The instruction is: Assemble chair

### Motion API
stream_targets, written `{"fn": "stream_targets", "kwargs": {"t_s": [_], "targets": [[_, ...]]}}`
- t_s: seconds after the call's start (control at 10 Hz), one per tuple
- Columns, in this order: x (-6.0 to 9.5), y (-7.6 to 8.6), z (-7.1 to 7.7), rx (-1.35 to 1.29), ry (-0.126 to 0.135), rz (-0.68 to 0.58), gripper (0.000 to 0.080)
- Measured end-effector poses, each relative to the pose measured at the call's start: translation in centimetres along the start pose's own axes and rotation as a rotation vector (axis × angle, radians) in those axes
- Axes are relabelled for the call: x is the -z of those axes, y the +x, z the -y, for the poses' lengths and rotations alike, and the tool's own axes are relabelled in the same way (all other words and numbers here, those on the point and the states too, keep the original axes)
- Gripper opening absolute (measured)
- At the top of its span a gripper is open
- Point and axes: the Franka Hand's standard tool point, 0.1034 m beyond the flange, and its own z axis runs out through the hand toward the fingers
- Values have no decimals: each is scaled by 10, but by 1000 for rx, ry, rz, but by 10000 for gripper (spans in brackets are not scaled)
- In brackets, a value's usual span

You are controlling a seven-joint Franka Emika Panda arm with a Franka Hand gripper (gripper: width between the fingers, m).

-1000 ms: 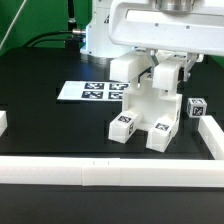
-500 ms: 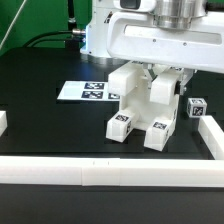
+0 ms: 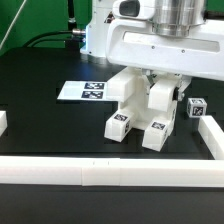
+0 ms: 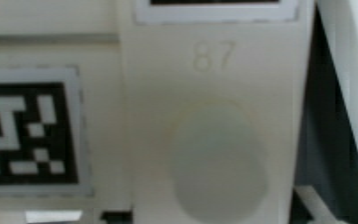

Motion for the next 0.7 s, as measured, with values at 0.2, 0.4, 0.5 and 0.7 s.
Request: {"fn": "stream_targets", "kwargs": {"t_s": [0.2,0.4,0.5,0.7], "targets": [[0,2,-2,6,0,0,285],[1,4,-3,14,1,-2,454],[1,5,-4,15,1,-2,601],[0,4,-5,14,-1,-1,635]]}}
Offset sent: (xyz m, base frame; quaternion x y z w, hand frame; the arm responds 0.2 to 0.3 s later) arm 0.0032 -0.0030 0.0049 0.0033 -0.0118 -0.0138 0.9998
